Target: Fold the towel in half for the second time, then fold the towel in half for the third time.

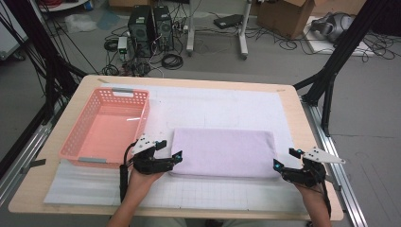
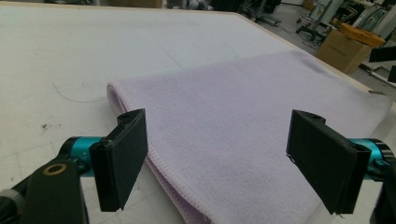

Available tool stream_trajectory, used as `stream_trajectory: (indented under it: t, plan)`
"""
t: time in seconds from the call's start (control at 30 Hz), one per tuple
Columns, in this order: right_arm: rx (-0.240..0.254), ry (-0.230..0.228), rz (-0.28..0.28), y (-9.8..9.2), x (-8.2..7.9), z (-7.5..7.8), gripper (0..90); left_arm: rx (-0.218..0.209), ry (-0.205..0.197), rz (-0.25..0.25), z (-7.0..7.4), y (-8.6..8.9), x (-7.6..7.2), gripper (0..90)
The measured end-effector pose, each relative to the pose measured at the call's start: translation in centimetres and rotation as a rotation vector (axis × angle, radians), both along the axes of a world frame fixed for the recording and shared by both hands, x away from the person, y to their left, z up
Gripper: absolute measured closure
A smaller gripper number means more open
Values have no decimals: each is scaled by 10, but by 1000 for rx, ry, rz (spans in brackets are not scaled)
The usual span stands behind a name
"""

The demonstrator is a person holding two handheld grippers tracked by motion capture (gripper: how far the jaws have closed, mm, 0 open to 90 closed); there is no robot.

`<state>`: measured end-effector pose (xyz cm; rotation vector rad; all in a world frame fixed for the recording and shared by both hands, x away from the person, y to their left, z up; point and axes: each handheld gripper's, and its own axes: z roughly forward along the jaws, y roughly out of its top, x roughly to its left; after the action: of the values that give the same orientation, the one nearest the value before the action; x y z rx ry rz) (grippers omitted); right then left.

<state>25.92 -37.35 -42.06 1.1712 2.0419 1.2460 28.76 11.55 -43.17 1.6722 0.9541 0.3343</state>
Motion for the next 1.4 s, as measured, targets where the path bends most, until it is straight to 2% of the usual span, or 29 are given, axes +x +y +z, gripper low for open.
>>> stream_trajectory:
  t: [0.37, 0.63, 0.77, 0.9, 1.03, 1.17, 1.23, 1.4]
  plan:
    - [8, 34, 6, 4, 4, -1, 179, 6, 7, -2, -2, 2, 0, 211]
    - [10, 39, 10, 3, 5, -2, 179, 18, 20, -5, -5, 1, 0, 217]
    - [10, 39, 19, 3, 5, -2, 184, 32, 53, 4, -6, 0, 0, 222]
    - [11, 43, 29, 5, 6, 0, 184, 78, 111, 8, -10, -3, -3, 229]
    - [5, 53, 42, 8, 7, -1, 182, 95, 125, 29, -12, -2, -3, 232]
    - [8, 50, 47, 11, 8, 0, 181, 143, 149, 32, -13, -1, -8, 252]
    - [8, 52, 57, 13, 9, 1, 180, 161, 171, 36, -15, 0, -10, 276]
    - [2, 70, 83, 22, 14, 0, 180, 160, 211, 16, -18, 2, -10, 384]
